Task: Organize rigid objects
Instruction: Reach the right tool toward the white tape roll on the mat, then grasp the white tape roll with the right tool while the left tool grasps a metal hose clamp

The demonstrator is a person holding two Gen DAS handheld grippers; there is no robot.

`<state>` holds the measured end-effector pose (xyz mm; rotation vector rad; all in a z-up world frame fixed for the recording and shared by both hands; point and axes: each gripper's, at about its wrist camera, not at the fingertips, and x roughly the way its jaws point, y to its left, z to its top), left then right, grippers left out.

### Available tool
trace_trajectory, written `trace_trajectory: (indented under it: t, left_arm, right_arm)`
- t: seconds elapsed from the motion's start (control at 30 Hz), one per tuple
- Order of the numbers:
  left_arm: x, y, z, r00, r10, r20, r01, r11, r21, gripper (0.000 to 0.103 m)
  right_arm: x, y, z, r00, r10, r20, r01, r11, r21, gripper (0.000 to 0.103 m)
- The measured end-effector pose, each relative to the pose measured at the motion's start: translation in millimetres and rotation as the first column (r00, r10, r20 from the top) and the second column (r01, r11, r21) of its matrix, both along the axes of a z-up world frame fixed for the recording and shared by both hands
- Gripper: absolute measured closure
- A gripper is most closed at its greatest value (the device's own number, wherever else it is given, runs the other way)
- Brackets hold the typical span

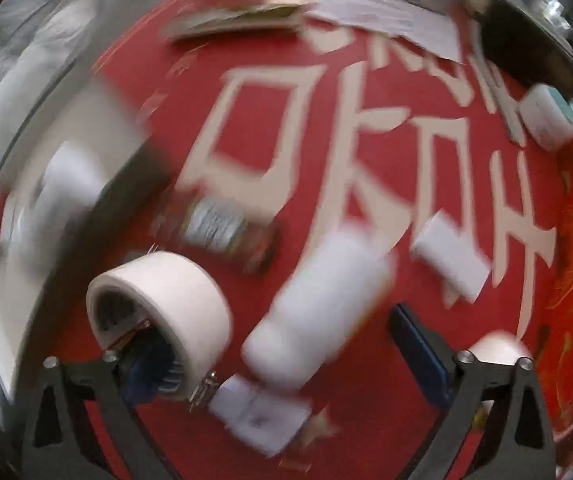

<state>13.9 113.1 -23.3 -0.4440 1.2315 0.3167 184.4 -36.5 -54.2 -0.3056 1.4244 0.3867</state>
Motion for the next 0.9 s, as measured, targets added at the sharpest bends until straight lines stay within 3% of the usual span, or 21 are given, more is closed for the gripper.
trace_trajectory:
  t: [0.27,0.3,0.43,0.57,0.73,0.9]
  left_arm:
    - [-10.4,-9.9,-3.8,1.0,-0.031,-0.004,0.031,0.999,-0.019,0.0]
    - [-12.0,-10.2,-3.9,0.999,-0.034,-0.007,0.033,0.999,-0.02,0.0]
    - [-16.7,-9.5,-3.7,1.0,-0.025,-0.007,0.025,0.999,-0.029,0.0]
    - [-19.8,-6.8,-3.9,1.0,-0.014,-0.012,0.014,0.999,-0.032,0.0]
    - [-21.1,-5.5,-6.2,0.999,-0.025,-0.028,0.024,0.999,-0.031,0.0]
    - [-21.5,-7.2,-7.8,0.999,-0.027,-0.031,0.026,0.999,-0.033,0.0]
  right_arm:
    - [-94.2,-2.4,8.0,0.974,0.197,-0.112,-0.196,0.98,0.014,0.001]
    - [-96.0,-4.0,12.4,0.977,0.19,-0.093,-0.19,0.982,0.011,0.001]
    - [-68.0,0.6,40.8,0.978,0.129,0.166,-0.117,0.99,-0.077,0.001]
    - [-13.7,13.4,40.4,0.97,-0.02,0.244,0.034,0.998,-0.053,0.001]
    - [40.6,25.0,9.9,0.975,-0.115,0.192,0.125,0.991,-0.041,0.001]
    - [27.3,29.9,2.8,0.992,-0.091,0.086,0.088,0.996,0.034,0.001]
